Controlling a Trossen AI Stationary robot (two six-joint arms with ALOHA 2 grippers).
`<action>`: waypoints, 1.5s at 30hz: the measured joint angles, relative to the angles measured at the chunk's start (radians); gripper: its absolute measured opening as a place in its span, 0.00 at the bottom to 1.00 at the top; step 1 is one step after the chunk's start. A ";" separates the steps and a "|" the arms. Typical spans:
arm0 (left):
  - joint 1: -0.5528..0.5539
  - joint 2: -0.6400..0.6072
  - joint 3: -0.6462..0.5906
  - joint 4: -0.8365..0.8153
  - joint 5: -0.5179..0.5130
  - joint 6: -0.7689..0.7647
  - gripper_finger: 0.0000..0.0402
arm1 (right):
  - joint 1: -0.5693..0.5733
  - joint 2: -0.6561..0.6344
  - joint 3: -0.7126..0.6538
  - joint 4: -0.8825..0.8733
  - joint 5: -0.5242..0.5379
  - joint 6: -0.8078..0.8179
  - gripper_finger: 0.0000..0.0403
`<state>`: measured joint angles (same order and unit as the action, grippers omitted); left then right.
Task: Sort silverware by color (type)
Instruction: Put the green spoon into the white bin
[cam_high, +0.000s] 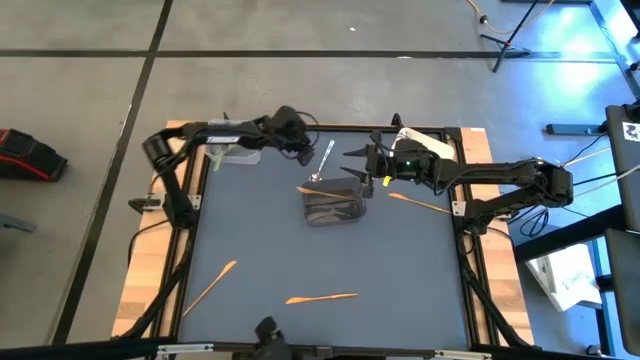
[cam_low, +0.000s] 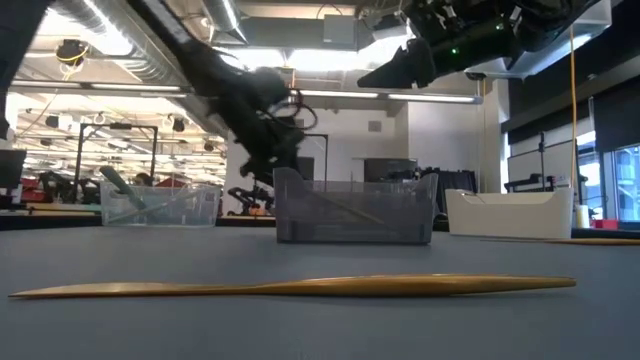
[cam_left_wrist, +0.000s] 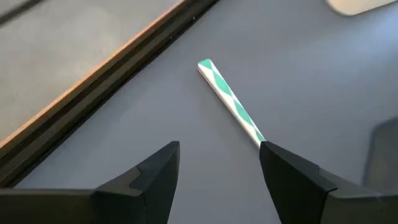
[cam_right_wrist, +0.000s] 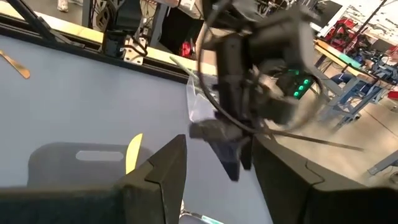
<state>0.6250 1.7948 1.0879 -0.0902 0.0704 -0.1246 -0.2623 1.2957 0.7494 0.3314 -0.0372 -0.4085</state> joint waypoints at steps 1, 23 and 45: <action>0.000 0.031 0.043 -0.033 0.000 0.001 0.54 | 0.000 0.000 0.000 -0.004 0.000 -0.004 0.43; -0.096 0.370 0.422 -0.350 -0.051 0.003 0.54 | 0.000 0.000 0.000 -0.089 0.082 -0.014 0.43; -0.117 0.371 0.422 -0.388 -0.114 0.095 0.24 | 0.000 0.000 0.000 -0.081 0.079 -0.015 0.43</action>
<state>0.5083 2.1654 1.5101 -0.4782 -0.0436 -0.0292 -0.2623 1.2957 0.7490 0.2508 0.0418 -0.4232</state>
